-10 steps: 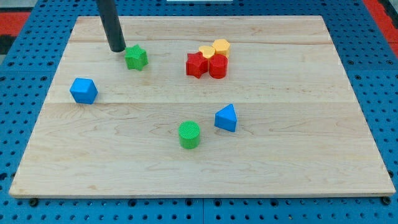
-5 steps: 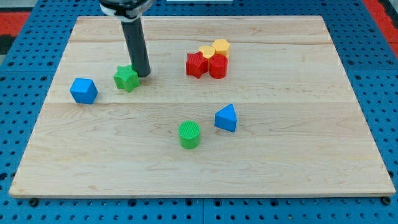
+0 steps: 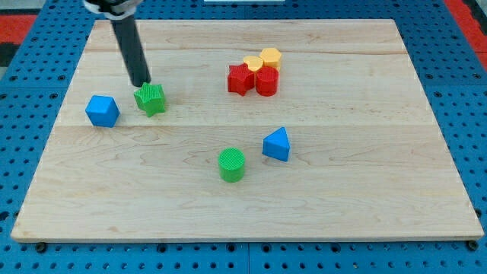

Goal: Push the green star into the blue triangle

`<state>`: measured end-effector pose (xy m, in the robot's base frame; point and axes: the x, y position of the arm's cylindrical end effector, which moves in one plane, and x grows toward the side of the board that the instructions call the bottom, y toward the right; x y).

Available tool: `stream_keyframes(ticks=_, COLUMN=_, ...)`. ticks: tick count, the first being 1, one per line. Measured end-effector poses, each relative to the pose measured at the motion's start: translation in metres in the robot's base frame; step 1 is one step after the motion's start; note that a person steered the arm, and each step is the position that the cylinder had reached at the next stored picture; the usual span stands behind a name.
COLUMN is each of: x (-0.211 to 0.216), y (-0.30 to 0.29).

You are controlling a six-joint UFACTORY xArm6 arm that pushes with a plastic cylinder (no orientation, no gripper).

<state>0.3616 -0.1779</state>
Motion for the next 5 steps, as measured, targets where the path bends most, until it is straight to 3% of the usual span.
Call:
stream_keyframes(ticks=1, x=0.042, y=0.012)
stream_keyframes(ticks=2, x=0.055, y=0.045)
stream_keyframes(ticks=4, x=0.065, y=0.112)
stream_keyframes(ticks=5, x=0.048, y=0.113)
